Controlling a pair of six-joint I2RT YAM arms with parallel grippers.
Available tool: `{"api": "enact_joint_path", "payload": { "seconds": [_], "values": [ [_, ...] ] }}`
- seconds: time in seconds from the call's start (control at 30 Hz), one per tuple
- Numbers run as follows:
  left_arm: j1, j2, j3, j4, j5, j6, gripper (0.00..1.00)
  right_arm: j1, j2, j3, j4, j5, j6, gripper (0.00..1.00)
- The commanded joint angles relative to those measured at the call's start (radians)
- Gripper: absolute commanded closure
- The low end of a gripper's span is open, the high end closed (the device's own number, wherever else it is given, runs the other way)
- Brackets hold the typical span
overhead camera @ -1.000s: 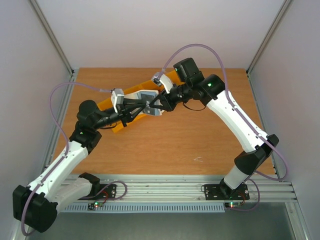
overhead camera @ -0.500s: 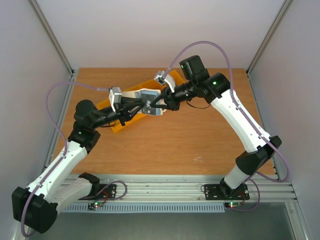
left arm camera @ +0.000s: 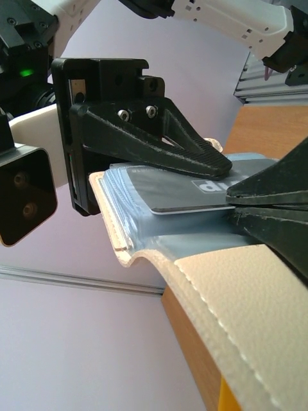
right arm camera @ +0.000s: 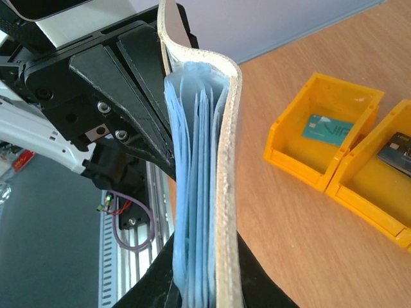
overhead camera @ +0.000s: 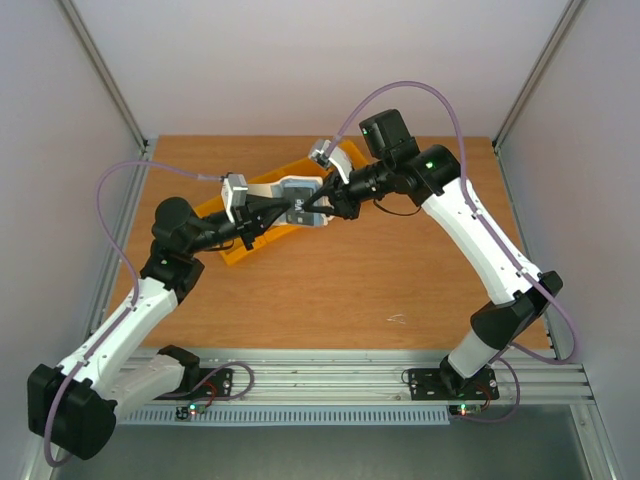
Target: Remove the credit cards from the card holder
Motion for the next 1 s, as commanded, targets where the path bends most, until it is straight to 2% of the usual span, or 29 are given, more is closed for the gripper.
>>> {"api": "enact_joint_path", "payload": {
  "seconds": [0.0,0.07,0.23,0.43,0.53,0.6,0.83,0.97],
  "values": [
    [-0.033,-0.005,0.001,0.098,0.066,0.036,1.0,0.016,0.031,0.009,0.128,-0.087,0.009,0.94],
    [-0.026,-0.018,-0.006,0.091,0.056,0.032,1.0,-0.01,0.018,-0.017,0.136,-0.12,0.015,0.89],
    [0.012,-0.037,-0.015,0.078,0.046,-0.026,1.0,-0.033,-0.009,-0.042,0.099,-0.187,-0.015,0.7],
    [0.043,-0.05,-0.015,0.077,0.044,-0.073,1.0,-0.068,-0.029,-0.067,0.051,-0.239,-0.03,0.59],
    [0.051,-0.054,-0.015,0.077,0.047,-0.088,1.0,-0.086,-0.039,-0.081,0.044,-0.248,-0.031,0.58],
    [0.052,-0.052,-0.015,0.083,0.05,-0.091,1.0,-0.086,-0.037,-0.084,0.038,-0.245,-0.031,0.62],
    [0.054,-0.05,-0.013,0.082,0.055,-0.095,1.0,-0.087,-0.025,-0.084,0.037,-0.259,-0.019,0.88],
    [0.054,-0.053,-0.015,0.078,0.048,-0.096,1.0,-0.088,-0.028,-0.082,0.035,-0.268,-0.02,0.99]
  ]
}}
